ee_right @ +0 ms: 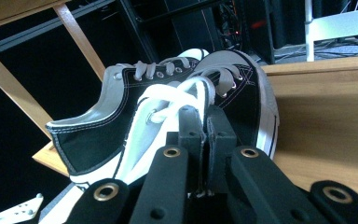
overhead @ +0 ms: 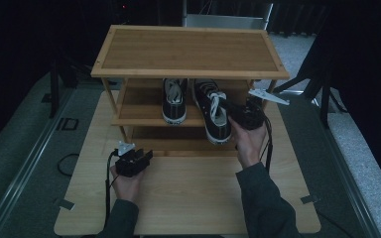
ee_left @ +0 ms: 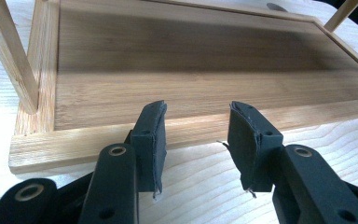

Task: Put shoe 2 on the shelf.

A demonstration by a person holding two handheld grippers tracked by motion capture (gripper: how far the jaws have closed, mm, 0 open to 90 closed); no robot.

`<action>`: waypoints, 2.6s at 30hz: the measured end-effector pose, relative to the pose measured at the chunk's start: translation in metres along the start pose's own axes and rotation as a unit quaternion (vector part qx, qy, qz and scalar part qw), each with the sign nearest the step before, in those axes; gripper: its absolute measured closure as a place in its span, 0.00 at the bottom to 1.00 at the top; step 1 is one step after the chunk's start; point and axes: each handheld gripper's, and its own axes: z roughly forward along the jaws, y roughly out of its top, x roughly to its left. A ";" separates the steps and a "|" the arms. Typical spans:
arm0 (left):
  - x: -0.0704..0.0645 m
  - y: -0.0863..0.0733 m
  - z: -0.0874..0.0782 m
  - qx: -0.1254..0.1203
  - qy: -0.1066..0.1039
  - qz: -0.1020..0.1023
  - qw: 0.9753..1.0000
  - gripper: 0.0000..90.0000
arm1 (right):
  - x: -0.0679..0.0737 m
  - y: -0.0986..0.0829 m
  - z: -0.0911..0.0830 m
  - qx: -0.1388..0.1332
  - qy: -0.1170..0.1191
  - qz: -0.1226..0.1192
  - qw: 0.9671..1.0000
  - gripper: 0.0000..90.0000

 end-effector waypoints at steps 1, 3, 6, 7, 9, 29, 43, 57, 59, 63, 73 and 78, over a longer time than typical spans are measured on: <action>0.000 0.000 0.000 0.000 0.000 0.000 1.000 0.63 | 0.000 0.001 0.004 0.000 -0.001 0.000 1.000 0.98; 0.000 0.000 0.000 0.000 0.000 -0.001 1.000 0.64 | 0.000 0.002 0.007 0.000 -0.003 -0.001 1.000 0.98; 0.000 0.000 0.000 0.000 0.000 -0.001 1.000 0.63 | 0.000 0.002 0.012 -0.001 -0.006 0.003 1.000 0.98; 0.001 0.000 -0.001 0.000 0.000 0.000 1.000 0.63 | -0.001 0.002 0.013 -0.001 -0.008 0.004 1.000 0.98; 0.001 0.000 0.000 0.000 0.000 -0.002 1.000 0.64 | -0.003 0.002 0.016 -0.003 -0.009 0.007 1.000 0.98; 0.003 0.001 -0.001 -0.003 0.000 -0.005 1.000 0.64 | -0.010 0.009 0.044 -0.019 -0.044 0.034 0.998 0.98; 0.001 0.001 -0.003 -0.010 -0.005 -0.005 1.000 0.64 | -0.004 0.010 0.061 -0.022 -0.064 0.059 0.996 0.97; -0.001 0.002 -0.003 -0.012 -0.010 -0.006 1.000 0.64 | 0.001 0.008 0.068 -0.031 -0.066 0.070 0.995 0.97; 0.000 0.002 -0.003 -0.011 -0.009 -0.005 1.000 0.63 | 0.004 0.007 0.069 -0.034 -0.068 0.077 0.994 0.97; 0.000 0.002 -0.003 -0.011 -0.008 -0.007 1.000 0.63 | 0.006 0.006 0.069 -0.040 -0.067 0.082 0.994 0.96; 0.000 0.002 -0.002 -0.011 -0.008 -0.006 1.000 0.63 | 0.011 0.002 0.066 -0.037 -0.054 0.076 0.995 0.94; -0.001 0.002 -0.002 -0.011 -0.010 -0.006 1.000 0.63 | 0.012 0.000 0.067 -0.035 -0.054 0.075 0.995 0.93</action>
